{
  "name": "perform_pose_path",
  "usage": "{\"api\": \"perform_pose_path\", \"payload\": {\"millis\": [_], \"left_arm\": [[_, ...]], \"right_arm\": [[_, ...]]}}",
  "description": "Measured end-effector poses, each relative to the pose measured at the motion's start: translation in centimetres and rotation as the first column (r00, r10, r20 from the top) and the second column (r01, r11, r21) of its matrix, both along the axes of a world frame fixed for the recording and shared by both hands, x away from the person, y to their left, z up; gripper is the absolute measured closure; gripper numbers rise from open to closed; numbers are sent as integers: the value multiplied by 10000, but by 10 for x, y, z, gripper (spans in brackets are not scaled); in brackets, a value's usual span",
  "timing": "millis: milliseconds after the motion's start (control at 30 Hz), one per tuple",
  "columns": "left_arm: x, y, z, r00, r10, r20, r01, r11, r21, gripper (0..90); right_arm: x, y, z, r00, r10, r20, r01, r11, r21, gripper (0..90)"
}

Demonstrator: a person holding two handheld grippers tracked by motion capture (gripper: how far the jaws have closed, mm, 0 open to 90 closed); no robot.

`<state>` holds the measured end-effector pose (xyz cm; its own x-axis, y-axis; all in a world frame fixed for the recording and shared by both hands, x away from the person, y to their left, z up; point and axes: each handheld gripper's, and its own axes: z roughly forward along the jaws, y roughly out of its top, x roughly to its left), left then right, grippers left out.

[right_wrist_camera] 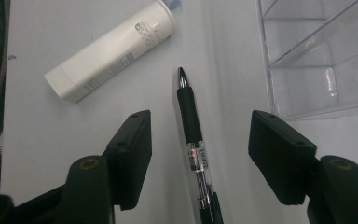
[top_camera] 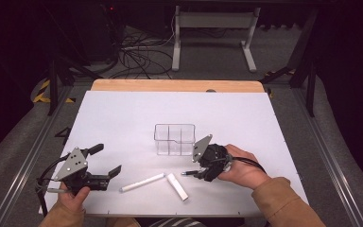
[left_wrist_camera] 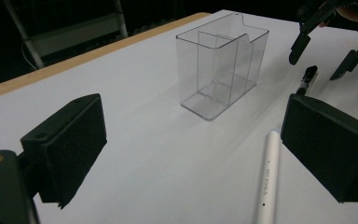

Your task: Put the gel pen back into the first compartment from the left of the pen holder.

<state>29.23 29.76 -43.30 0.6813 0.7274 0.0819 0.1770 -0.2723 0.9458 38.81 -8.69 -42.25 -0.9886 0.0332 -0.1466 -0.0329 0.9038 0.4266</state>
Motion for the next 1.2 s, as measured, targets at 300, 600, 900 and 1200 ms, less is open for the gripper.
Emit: {"api": "perform_pose_path", "payload": {"millis": [300, 600, 900, 1200], "left_arm": [[1, 0, 0, 10000, 0, -7, 0, 10000, 29, 75], [2, -1, -1, 10000, 33, -37, -33, 10000, 76, 78], [2, -2, -1, 10000, 7, -81, -6, 9999, 126, 79], [2, -3, -2, 9999, 37, -94, -35, 9998, 213, 81]], "right_arm": [[3, 4, -4, 9995, -59, -310, 48, 9994, -356, 446], [4, 9, -10, 9989, -130, -450, 89, 9959, -896, 516], [8, 12, -19, 9979, -360, -545, 273, 9880, -1523, 593], [8, 13, -24, 9999, -32, -135, 7, 9832, -1827, 688]]}}
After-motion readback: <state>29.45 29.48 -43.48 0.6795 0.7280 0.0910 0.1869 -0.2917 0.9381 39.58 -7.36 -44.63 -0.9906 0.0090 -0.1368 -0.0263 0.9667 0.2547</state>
